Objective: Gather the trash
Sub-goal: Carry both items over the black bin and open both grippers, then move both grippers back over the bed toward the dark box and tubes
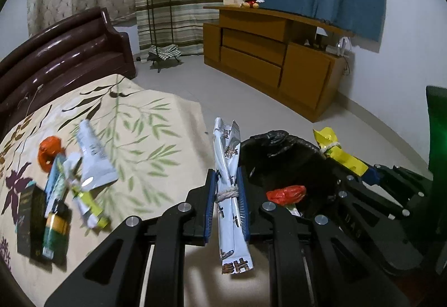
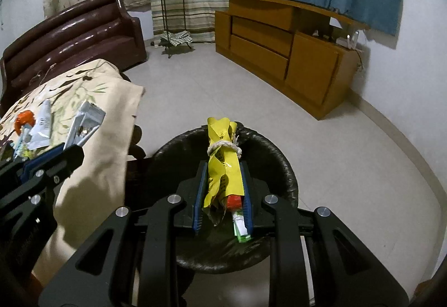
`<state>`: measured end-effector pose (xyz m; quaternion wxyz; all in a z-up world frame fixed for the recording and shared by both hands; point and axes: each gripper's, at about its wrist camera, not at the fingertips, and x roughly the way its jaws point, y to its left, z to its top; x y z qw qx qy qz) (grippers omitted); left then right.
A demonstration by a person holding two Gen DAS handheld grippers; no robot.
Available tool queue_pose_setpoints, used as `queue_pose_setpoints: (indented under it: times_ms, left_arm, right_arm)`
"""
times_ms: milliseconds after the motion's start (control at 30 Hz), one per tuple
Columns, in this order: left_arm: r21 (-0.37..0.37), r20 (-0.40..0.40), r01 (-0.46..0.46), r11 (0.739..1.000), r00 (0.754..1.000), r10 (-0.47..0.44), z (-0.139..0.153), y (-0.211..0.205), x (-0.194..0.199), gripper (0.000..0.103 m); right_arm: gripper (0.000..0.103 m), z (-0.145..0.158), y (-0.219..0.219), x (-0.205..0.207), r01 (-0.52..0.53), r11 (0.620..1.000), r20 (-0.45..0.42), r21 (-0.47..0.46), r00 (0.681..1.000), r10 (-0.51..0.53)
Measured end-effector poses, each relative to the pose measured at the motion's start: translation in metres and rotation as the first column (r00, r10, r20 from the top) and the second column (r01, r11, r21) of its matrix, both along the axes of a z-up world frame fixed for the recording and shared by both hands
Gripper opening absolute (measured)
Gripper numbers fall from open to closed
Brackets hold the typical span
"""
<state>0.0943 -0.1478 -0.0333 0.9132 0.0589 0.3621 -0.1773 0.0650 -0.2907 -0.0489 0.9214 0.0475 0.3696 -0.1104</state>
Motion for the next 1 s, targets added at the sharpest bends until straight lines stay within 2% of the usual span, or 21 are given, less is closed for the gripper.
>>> queue_pose_setpoints:
  times_ms: [333, 367, 467, 567, 700, 1000]
  left_arm:
    - [0.049, -0.026, 0.017, 0.999, 1.0, -0.016, -0.006, -0.024, 0.021, 0.018]
    - [0.054, -0.03, 0.02, 0.998, 0.999, -0.018, -0.006, -0.026, 0.022, 0.021]
    - [0.06, -0.04, 0.022, 0.998, 0.999, -0.019, -0.008, -0.028, 0.024, 0.04]
    - [0.054, -0.033, 0.012, 0.998, 0.999, -0.01, -0.006, -0.027, 0.025, 0.048]
    - [0.049, -0.024, 0.001, 0.999, 1.0, 0.0, -0.004, -0.024, 0.024, 0.056]
    - [0.027, -0.009, -0.04, 0.999, 0.999, 0.04, 0.007, 0.005, 0.011, 0.059]
  right_arm:
    - [0.024, -0.012, -0.024, 0.013, 0.036, 0.999, 0.004, 0.027, 0.999, -0.036]
    - [0.024, -0.013, -0.026, 0.014, 0.04, 0.999, 0.002, 0.029, 0.999, -0.04]
    - [0.031, -0.014, -0.031, 0.015, 0.048, 0.998, -0.001, 0.039, 0.999, -0.048]
    - [0.033, -0.013, -0.032, 0.016, 0.055, 0.998, 0.003, 0.037, 0.998, -0.055]
    - [0.037, -0.011, -0.032, 0.014, 0.06, 0.997, 0.007, 0.045, 0.998, -0.06]
    - [0.044, -0.001, -0.012, 0.009, 0.037, 0.998, 0.015, 0.042, 0.999, -0.038]
